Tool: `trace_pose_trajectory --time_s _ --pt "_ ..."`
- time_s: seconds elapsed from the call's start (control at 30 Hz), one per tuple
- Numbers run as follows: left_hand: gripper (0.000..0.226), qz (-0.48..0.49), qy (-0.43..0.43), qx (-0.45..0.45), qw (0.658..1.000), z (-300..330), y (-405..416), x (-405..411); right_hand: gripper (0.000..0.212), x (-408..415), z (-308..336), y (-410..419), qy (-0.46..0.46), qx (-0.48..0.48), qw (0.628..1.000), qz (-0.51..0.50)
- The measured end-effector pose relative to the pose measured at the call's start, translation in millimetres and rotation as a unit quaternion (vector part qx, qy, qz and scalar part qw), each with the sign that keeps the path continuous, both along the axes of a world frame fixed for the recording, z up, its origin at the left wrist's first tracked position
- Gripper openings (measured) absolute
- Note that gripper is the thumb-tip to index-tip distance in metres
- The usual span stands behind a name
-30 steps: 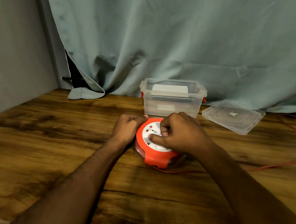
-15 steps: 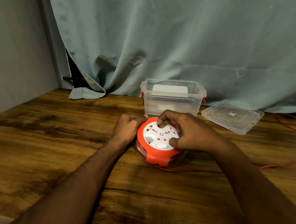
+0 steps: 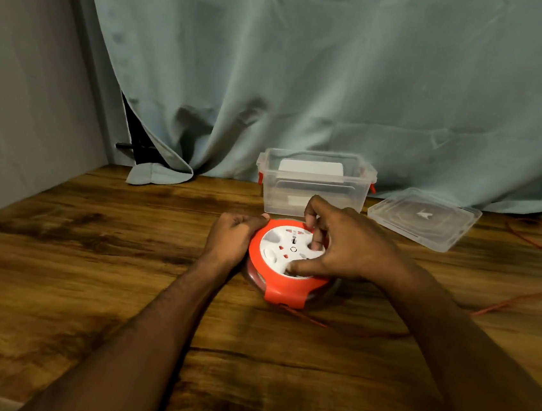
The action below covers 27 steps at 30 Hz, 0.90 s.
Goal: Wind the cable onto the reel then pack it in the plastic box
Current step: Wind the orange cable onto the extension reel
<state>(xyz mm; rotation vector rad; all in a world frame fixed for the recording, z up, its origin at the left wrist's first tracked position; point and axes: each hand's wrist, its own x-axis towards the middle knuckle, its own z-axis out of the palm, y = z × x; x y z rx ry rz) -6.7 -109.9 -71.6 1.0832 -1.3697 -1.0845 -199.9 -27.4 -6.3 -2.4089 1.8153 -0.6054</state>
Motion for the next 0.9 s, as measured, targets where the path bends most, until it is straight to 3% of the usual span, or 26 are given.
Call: trace_pose_trajectory --time_s 0.33,0.5,0.63,0.9 --pt "0.034 -0.004 0.021 -0.018 1.000 2 2 -1 0.044 20 -22 -13 -0.001 -0.076 0.997 -0.007" --pt "0.033 -0.011 0.027 -0.002 1.000 4 2 0 0.017 11 -16 -9 -0.048 -0.056 0.997 0.037" --pt "0.036 -0.013 0.026 -0.003 1.000 4 4 1 0.057 -3 -6 -5 0.001 0.002 0.998 0.055" --pt "0.037 -0.017 0.016 0.006 1.000 4 6 0 0.079 -7 -1 -6 -0.024 0.043 0.996 0.069"
